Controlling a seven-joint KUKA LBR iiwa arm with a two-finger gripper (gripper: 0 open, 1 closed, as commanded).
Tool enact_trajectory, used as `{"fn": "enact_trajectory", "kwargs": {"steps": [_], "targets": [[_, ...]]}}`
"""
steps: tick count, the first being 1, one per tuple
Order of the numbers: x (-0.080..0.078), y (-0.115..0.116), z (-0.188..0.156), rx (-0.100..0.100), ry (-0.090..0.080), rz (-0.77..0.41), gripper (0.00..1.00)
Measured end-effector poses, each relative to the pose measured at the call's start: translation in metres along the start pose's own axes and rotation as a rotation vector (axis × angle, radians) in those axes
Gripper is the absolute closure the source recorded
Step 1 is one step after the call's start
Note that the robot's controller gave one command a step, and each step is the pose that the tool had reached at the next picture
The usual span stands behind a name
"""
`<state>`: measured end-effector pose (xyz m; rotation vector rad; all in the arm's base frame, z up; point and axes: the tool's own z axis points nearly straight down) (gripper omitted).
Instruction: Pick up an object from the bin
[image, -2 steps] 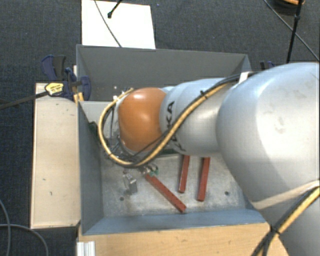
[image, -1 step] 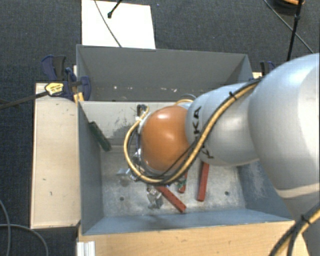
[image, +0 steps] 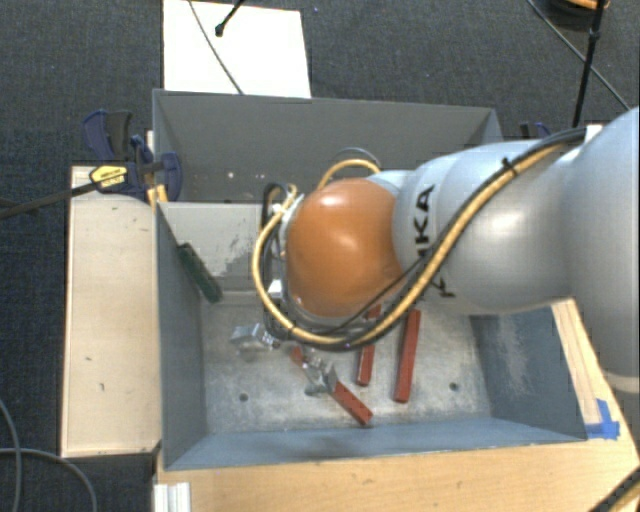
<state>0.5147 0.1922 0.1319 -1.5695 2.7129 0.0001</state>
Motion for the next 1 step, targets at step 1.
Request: {"fn": "enact_trajectory", "kwargs": {"steps": [1], "targets": [[-0.0174,-0.0298,0.0624,-0.005,0.004,-0.263,0.0]]}}
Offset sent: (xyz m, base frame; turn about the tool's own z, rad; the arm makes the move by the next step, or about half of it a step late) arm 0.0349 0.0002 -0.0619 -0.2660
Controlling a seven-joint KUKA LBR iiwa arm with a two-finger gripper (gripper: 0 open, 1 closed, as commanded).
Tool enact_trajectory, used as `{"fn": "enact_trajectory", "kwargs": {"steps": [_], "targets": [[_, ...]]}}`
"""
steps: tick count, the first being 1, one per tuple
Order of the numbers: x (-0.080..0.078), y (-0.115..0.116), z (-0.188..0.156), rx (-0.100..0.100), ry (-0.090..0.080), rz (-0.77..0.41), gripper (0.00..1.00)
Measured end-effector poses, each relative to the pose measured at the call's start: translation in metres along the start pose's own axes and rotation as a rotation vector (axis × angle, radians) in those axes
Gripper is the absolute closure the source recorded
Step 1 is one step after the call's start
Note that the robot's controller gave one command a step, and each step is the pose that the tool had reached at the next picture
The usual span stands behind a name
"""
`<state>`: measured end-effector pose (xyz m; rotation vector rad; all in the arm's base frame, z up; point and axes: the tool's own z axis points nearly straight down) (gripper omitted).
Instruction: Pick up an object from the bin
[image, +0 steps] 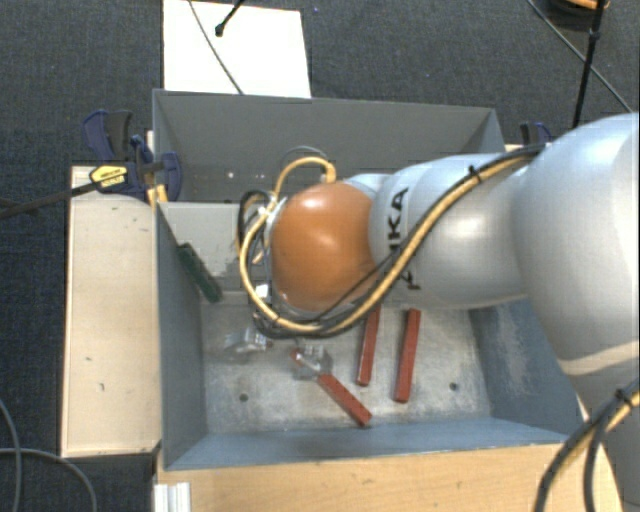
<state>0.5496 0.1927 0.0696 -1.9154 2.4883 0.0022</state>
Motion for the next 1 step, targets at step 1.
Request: {"fn": "enact_trajectory", "kwargs": {"steps": [1], "targets": [[0.0594,-0.0378,-0.0313,0.004,0.0,-0.314,0.0]]}}
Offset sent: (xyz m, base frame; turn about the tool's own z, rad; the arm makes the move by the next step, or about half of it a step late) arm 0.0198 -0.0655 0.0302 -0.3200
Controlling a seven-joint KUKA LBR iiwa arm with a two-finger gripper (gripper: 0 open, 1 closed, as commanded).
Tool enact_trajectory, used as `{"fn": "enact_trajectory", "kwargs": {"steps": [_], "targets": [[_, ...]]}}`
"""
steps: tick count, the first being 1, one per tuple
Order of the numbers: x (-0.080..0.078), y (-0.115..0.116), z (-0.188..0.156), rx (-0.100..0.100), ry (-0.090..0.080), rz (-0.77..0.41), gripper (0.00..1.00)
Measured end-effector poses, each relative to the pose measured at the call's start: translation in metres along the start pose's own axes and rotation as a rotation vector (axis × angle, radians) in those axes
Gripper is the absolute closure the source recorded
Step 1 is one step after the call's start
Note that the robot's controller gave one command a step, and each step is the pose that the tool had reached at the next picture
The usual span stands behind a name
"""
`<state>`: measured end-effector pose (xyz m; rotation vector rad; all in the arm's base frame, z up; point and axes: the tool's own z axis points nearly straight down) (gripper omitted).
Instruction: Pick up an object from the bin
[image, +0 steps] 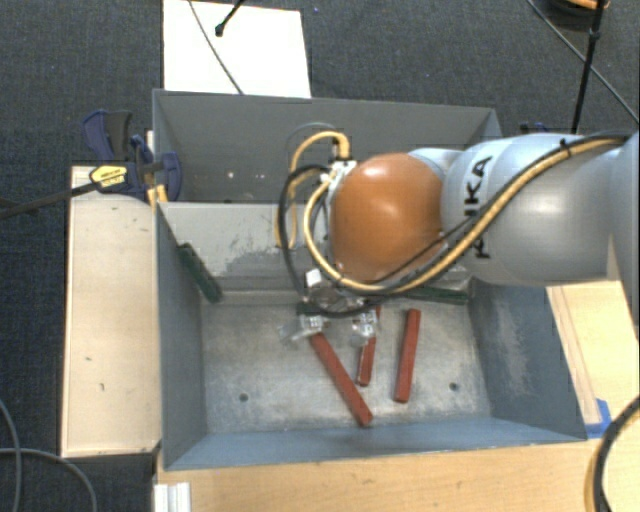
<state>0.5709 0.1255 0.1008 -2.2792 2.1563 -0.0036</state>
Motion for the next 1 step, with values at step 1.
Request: {"fn": "enact_trajectory", "kwargs": {"steps": [1], "targets": [[0.0992,0.023,0.0278,-0.007,0.002,-0.234,0.0]]}}
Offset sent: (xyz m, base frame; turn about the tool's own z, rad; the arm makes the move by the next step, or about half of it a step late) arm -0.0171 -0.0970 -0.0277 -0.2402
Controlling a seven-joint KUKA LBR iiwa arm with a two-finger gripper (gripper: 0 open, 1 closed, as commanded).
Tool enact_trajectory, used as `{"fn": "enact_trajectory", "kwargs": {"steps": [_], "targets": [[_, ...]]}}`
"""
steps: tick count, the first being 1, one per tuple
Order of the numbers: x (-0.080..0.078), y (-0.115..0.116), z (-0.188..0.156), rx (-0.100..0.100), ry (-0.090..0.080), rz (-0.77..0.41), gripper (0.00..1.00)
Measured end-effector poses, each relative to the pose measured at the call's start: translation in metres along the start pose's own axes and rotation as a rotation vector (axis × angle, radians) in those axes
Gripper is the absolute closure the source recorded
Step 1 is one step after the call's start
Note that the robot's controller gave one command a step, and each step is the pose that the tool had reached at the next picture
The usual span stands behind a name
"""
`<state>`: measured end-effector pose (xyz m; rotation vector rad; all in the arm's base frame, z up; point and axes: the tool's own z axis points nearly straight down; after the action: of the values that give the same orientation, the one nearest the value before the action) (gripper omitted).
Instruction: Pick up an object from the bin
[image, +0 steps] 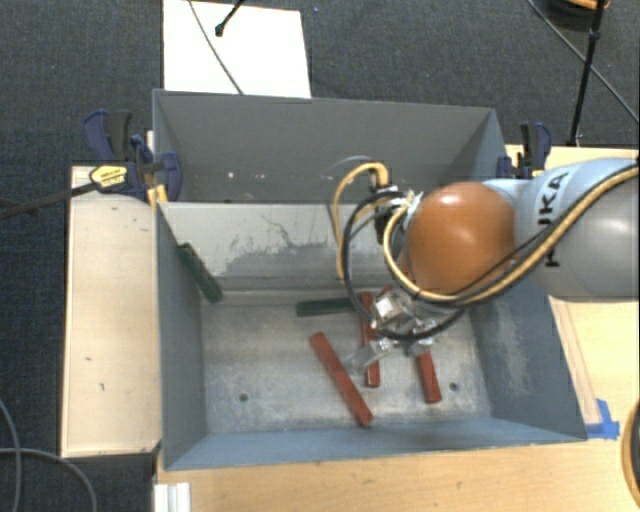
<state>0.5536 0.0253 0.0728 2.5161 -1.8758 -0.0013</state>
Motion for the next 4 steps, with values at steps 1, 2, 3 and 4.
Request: {"fn": "enact_trajectory", "kwargs": {"steps": [1,2,3,4], "targets": [[-0.015,0.021,0.002,0.001,-0.001,-0.295,0.0],[0.006,0.044,-0.092,0.009,0.001,-0.282,0.0],[0.046,0.04,0.002,-0.003,-0.004,-0.551,0.0],[-0.011,0.034,-0.005,0.003,-0.003,-0.905,0.0]]}}
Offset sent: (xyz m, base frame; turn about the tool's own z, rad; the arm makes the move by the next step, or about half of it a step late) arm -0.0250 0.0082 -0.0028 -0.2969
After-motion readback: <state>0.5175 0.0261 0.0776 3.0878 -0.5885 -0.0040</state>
